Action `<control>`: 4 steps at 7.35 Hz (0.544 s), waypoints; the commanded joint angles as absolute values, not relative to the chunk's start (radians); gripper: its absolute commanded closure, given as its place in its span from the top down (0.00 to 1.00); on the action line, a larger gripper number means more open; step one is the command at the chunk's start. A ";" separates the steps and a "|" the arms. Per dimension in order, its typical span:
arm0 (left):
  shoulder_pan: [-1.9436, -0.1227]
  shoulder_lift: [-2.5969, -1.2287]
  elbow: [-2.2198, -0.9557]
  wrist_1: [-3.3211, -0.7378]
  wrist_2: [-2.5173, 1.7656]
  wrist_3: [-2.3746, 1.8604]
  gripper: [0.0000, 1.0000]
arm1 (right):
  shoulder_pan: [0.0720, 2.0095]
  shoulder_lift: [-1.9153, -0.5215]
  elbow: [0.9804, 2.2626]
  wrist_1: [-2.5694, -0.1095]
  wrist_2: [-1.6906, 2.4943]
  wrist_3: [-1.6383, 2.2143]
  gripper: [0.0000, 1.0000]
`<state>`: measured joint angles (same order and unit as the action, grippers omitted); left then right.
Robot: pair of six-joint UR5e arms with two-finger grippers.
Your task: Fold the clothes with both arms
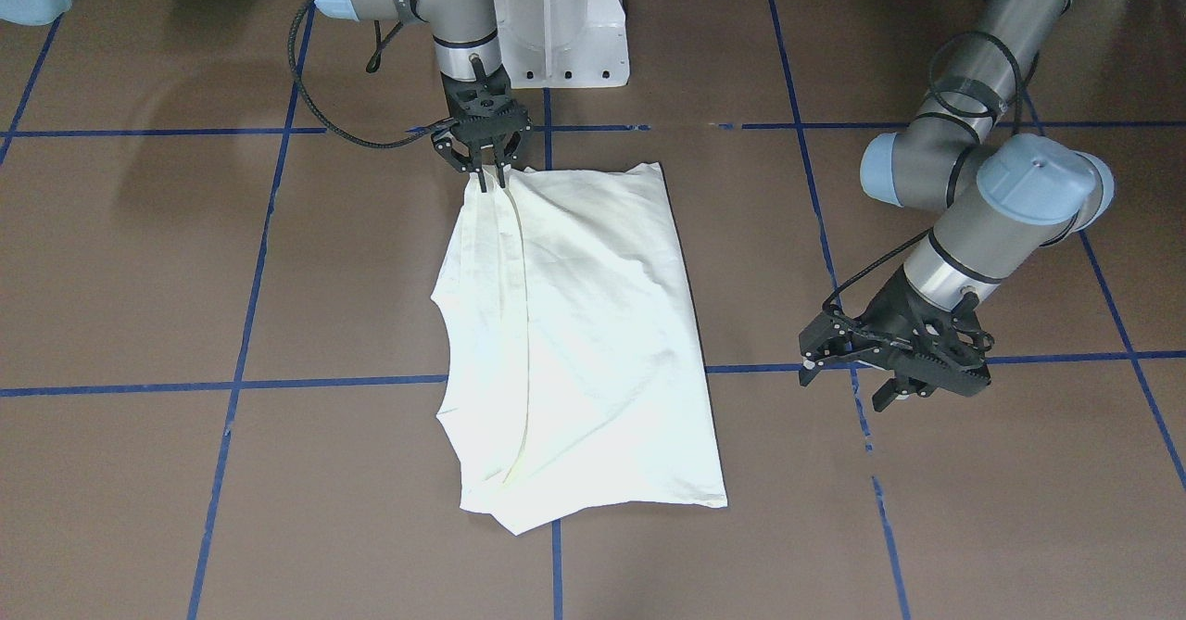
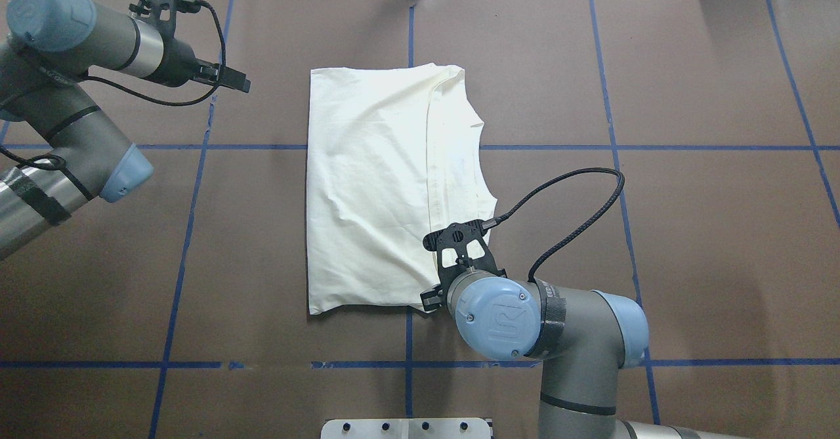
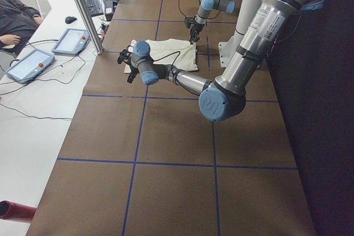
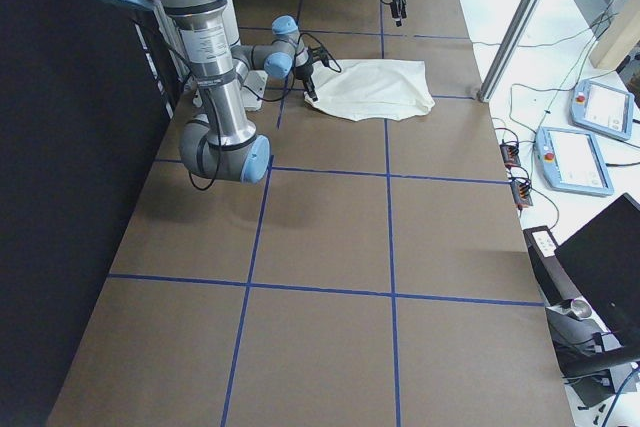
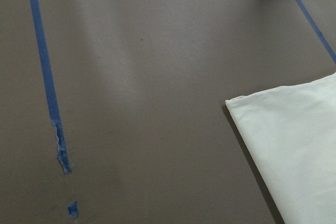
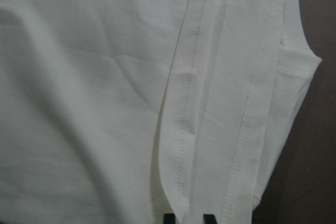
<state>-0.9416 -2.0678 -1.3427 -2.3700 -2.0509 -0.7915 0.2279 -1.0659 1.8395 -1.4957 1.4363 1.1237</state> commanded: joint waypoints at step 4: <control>-0.942 -2.068 -1.342 -2.370 -2.049 -0.795 1.00 | 0.233 -1.068 1.847 -1.489 1.437 1.123 0.00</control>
